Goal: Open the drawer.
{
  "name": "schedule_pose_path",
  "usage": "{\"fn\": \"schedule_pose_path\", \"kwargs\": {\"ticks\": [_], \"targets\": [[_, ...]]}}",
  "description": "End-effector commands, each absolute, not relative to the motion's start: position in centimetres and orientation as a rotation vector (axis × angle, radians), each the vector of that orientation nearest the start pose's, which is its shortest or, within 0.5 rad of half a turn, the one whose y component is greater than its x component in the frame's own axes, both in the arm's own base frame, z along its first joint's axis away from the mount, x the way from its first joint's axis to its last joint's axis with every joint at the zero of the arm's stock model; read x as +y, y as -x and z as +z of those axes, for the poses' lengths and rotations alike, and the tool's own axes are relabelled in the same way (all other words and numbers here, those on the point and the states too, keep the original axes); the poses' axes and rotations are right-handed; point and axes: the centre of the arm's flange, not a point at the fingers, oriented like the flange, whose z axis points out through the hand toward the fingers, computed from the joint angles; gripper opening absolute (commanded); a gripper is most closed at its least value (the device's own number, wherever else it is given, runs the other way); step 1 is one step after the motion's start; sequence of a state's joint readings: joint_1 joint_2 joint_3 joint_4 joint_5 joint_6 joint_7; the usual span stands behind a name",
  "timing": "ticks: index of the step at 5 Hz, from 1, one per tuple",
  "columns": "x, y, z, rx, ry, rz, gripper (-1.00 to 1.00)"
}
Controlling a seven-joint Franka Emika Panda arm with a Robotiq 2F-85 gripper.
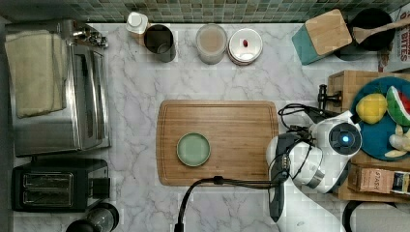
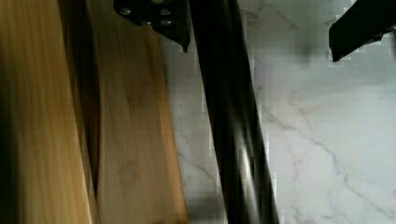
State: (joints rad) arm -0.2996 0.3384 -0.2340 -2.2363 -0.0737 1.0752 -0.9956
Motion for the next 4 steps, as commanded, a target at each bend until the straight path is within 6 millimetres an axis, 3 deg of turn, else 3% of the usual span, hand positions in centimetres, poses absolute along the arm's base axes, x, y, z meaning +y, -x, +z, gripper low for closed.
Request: {"fn": "schedule_pose_path", "kwargs": {"ticks": [1,2,3,4], "targets": [[-21.4,-55.1,27.4,0.1,3.224,-0.19,1.0],[-15.3,-56.5,26.9,0.031,3.161,-0.177,1.0],[-8.6,-56.6,27.0,0.087,3.131,-0.159,1.0],[-3.8,-55.4,27.3,0.141,3.12,-0.177,1.0]]}}
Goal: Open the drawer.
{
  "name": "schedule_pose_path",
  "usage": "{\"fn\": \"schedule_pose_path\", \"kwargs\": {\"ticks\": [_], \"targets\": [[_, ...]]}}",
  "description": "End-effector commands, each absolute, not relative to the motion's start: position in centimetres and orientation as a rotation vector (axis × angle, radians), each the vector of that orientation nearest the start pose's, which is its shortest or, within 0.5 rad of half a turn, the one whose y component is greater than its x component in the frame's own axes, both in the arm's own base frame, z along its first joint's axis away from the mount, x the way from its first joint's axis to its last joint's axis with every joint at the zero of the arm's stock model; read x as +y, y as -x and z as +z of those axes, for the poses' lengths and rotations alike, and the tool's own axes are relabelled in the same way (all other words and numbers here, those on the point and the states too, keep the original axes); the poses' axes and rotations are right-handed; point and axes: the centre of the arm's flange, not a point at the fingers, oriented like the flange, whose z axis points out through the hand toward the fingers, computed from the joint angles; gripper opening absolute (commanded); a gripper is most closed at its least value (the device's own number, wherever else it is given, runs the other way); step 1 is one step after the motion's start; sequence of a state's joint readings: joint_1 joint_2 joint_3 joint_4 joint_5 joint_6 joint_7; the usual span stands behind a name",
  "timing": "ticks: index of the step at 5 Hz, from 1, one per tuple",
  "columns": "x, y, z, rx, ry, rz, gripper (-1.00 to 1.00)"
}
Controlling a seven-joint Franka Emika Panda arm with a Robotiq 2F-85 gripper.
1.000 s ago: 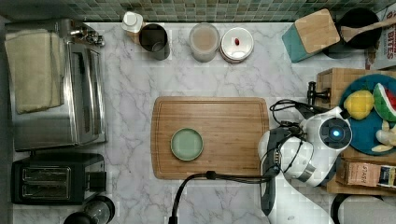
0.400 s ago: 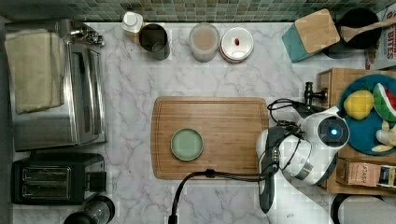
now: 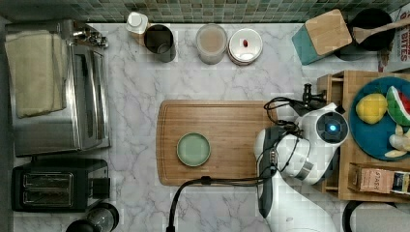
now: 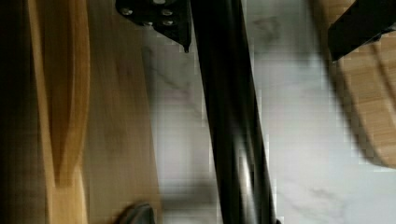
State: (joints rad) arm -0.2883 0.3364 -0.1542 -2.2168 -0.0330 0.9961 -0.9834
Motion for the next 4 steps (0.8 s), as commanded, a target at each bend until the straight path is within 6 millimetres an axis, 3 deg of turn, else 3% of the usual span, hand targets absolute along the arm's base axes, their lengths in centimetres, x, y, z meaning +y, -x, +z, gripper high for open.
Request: {"fn": "schedule_pose_path", "kwargs": {"ticks": [1,3,4], "targets": [[-0.3,-54.6,27.8,0.141,3.107,-0.156,1.0],[4.2,-53.9,28.2,0.083,3.075,-0.132,1.0],[6.4,-53.4,29.5,0.161,3.071,-0.103,1.0]]}}
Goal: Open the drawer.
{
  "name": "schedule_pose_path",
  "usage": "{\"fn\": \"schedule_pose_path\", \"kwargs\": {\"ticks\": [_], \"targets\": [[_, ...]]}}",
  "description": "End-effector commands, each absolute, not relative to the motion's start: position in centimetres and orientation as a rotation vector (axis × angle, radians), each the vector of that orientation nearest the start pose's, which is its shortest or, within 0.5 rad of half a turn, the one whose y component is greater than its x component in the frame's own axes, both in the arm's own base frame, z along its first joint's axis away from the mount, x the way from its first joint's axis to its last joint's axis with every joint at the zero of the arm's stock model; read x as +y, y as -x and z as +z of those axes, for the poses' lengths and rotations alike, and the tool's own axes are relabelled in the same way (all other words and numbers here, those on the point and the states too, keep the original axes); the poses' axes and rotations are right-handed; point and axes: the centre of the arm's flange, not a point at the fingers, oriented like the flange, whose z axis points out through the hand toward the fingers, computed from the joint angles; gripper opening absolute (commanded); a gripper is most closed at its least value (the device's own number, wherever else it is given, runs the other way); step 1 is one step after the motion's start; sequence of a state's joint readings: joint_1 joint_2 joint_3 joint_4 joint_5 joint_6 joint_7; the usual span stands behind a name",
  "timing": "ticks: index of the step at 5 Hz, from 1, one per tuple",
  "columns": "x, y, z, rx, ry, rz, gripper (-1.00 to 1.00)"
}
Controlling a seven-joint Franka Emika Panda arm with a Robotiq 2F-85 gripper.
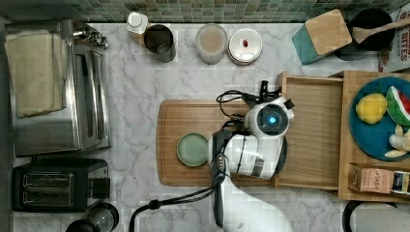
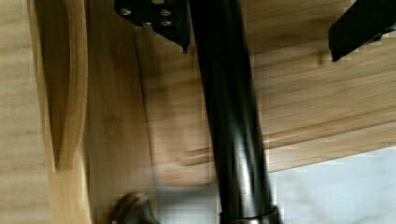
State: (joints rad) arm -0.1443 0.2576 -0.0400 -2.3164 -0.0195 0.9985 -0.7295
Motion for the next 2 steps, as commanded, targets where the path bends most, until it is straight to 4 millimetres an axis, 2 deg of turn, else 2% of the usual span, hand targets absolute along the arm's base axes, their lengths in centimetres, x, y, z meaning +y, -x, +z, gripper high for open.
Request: {"fn": "schedule_pose_path", "kwargs": {"ticks": [1,2], "targets": [[7.34,-53.71,30.22,0.166,3.067,-0.116,1.0],[7.34,-53.72,30.22,0.166,3.067,-0.116,1.0]]}}
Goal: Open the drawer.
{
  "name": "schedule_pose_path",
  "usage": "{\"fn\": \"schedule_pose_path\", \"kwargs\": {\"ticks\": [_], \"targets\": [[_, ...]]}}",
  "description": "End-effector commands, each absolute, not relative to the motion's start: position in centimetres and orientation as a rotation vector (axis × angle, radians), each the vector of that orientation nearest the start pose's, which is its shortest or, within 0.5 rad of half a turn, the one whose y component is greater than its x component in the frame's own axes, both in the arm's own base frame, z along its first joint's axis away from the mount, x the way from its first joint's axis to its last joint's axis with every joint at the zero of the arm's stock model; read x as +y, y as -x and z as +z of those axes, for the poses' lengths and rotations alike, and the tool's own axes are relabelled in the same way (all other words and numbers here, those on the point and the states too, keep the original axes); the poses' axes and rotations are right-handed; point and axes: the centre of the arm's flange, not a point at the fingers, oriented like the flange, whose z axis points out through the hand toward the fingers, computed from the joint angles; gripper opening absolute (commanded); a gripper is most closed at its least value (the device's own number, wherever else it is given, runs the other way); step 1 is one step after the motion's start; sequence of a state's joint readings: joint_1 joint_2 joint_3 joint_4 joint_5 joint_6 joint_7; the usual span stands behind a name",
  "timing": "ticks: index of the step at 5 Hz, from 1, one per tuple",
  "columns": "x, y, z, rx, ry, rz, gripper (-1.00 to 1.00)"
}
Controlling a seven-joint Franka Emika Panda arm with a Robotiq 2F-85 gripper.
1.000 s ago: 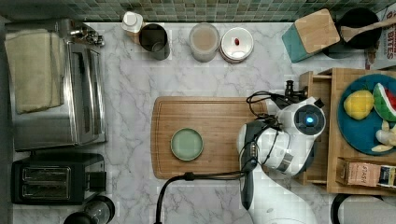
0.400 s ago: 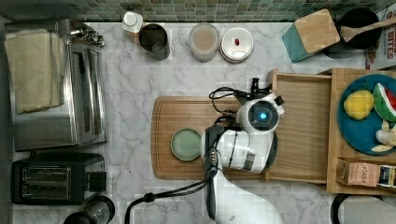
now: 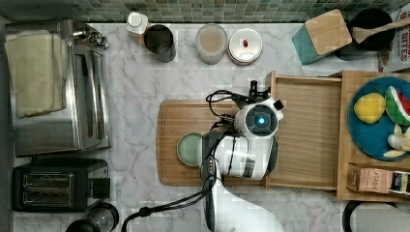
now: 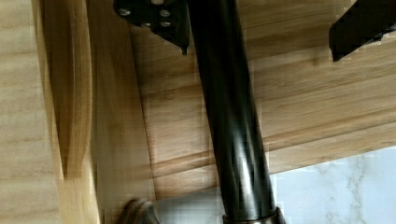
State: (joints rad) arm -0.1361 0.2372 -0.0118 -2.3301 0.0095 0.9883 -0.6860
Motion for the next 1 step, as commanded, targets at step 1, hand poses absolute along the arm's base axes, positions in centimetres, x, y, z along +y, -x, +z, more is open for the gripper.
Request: {"fn": "schedule_pose_path", "kwargs": {"ticks": [1], "targets": [[7.35,-53.72,30.23,0.166,3.067,-0.116,1.0]]}}
